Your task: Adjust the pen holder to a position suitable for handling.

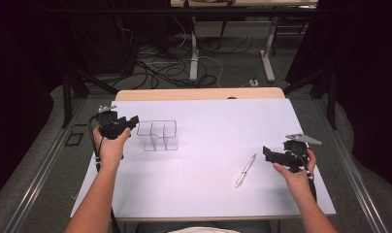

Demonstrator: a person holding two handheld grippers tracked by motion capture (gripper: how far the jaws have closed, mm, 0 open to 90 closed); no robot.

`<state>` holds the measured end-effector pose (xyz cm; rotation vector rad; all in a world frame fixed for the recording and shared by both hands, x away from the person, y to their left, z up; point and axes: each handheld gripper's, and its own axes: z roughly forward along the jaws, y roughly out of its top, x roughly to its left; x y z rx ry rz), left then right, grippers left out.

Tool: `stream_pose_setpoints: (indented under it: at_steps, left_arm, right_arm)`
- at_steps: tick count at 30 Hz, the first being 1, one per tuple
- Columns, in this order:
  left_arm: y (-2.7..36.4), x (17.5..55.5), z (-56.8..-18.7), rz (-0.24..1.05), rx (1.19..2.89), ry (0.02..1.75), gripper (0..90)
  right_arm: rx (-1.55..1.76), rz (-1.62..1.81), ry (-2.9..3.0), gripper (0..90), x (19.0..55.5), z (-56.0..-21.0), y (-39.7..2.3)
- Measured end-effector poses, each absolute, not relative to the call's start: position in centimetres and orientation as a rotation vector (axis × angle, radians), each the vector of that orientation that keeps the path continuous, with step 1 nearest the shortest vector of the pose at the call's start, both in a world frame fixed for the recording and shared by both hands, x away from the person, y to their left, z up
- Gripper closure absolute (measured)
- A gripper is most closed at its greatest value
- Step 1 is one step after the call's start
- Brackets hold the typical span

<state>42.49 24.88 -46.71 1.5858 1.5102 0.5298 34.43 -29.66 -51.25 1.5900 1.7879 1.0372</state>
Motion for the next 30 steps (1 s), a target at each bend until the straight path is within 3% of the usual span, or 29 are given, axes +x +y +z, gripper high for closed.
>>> stream_pose_setpoints:
  at_steps: [5, 12, 18, 30]
  left_arm:
    - [25.8, 42.7, -47.5, 0.528, 1.601, 1.506, 53.0]
    - [26.7, 43.4, -49.1, 0.470, 1.611, 1.526, 75.9]
    - [26.7, 44.0, -50.2, 0.441, 1.647, 1.538, 89.5]
    - [25.3, 44.3, -50.6, 0.380, 1.767, 1.465, 89.9]
  right_arm:
    - [1.595, 1.036, 1.785, 0.4, 34.4, -51.3, -29.6]
    - [1.596, 1.035, 1.787, 0.5, 34.5, -51.3, -29.6]
    - [1.578, 1.028, 1.798, 0.6, 34.5, -51.4, -29.7]
    - [1.586, 1.024, 1.786, 0.8, 34.5, -51.5, -29.8]
